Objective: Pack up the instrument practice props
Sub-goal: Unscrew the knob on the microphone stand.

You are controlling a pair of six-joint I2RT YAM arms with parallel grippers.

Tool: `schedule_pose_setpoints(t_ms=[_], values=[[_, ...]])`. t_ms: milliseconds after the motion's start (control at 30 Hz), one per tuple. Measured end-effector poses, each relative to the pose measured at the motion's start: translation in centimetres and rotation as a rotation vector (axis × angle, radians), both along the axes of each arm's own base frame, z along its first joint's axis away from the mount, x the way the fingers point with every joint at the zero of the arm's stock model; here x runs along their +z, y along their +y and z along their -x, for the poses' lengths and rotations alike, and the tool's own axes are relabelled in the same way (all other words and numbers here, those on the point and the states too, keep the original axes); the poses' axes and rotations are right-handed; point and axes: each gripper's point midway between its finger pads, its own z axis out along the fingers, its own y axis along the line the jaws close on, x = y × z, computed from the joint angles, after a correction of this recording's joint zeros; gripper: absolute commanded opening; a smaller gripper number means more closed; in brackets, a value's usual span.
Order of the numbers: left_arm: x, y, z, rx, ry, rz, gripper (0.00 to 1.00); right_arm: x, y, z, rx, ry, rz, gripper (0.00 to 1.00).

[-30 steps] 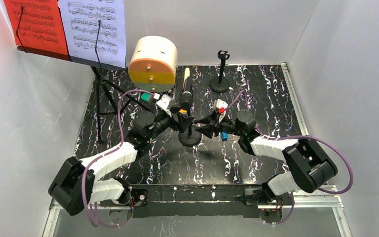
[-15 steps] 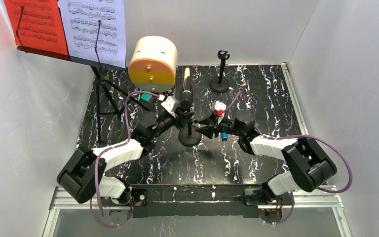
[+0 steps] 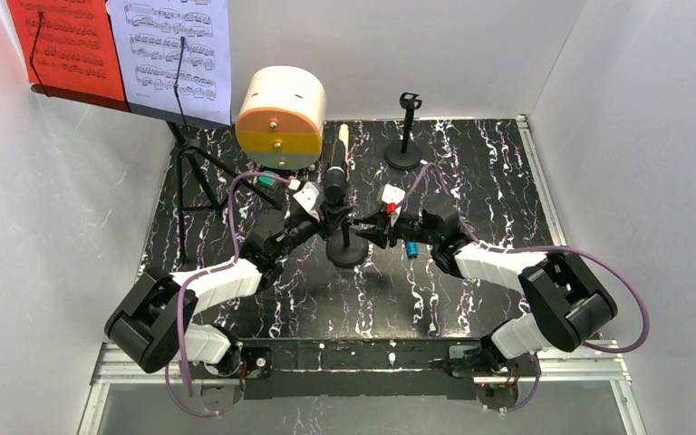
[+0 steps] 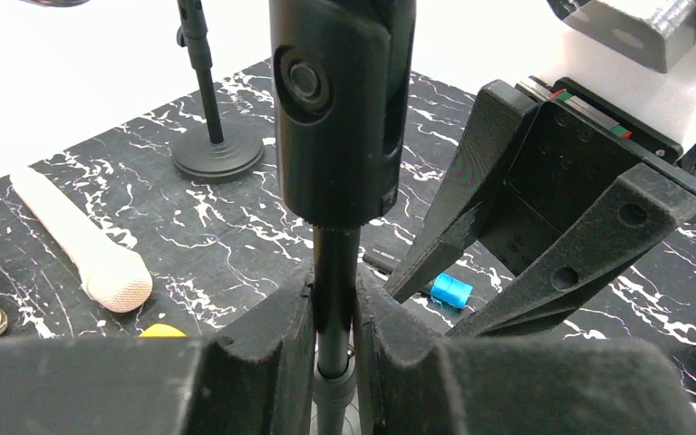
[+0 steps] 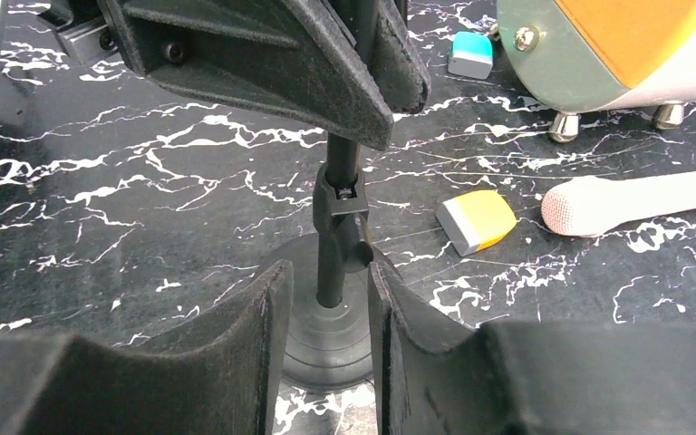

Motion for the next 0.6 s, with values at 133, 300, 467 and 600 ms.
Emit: schedule_pose_setpoints(t_ms=[133,300,467,600], values=[[0.0,0.4,-0.1,0.007,0.000,0.002,0.00,-0.1,0.6,-0.3,-0.007,-0.022,0.032,0.43],[-0.1,0.3,0.4,-0.023,0.004,0.003,0.00,-0.4,1.1,-0.7,-0.029,-0.046,0.060,0.46],[-0.1,0.7,0.5,-0.042,0.024,0.008,0.00,-1.2,0.7,-1.1,-0.056,-0.047,0.100,0.44],[-0.1,0.8,0.7,-0.062,0.035,0.009,0.00,-1.3,0.9,-0.9,-0.042,-0.044,0.129,0.41]])
